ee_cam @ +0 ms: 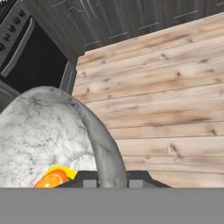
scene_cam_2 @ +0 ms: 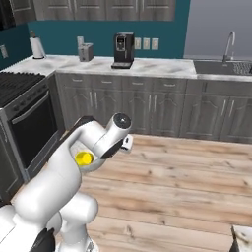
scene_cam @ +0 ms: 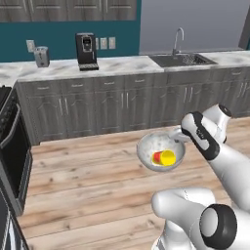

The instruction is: Place the cup inside the bowl on the dining table and move the bowl to any counter.

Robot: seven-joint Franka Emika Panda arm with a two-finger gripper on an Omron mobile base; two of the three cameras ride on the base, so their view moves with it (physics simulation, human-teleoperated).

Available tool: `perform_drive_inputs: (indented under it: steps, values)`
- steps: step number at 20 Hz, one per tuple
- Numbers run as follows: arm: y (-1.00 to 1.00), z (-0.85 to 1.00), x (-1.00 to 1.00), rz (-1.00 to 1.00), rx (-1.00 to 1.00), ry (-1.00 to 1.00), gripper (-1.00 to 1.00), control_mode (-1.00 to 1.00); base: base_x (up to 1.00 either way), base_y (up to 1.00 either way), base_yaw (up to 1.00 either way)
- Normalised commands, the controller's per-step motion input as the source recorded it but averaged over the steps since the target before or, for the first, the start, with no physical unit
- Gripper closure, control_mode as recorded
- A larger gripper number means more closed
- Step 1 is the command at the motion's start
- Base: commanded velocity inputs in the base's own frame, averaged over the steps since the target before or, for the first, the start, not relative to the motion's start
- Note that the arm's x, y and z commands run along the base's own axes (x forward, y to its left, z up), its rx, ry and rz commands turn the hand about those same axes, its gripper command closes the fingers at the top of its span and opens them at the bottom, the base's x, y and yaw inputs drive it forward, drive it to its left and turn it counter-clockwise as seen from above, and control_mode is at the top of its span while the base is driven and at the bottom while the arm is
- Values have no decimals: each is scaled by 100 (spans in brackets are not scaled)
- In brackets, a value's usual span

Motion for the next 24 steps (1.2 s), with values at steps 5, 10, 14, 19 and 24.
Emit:
perform_drive_inputs:
  steps: [5, 10, 14, 19, 24]
  values:
    - [0, 0, 0, 0, 0, 0, 100, 100, 17, 0, 0]
    - [0, 0, 0, 0, 0, 0, 100, 100, 47, 0, 0]
    - [0, 0, 0, 0, 0, 0, 100, 100, 100, 0, 0]
    - [0, 0, 0, 0, 0, 0, 100, 100, 93, 0, 0]
    - [0, 0, 0, 0, 0, 0, 100, 100, 83, 0, 0]
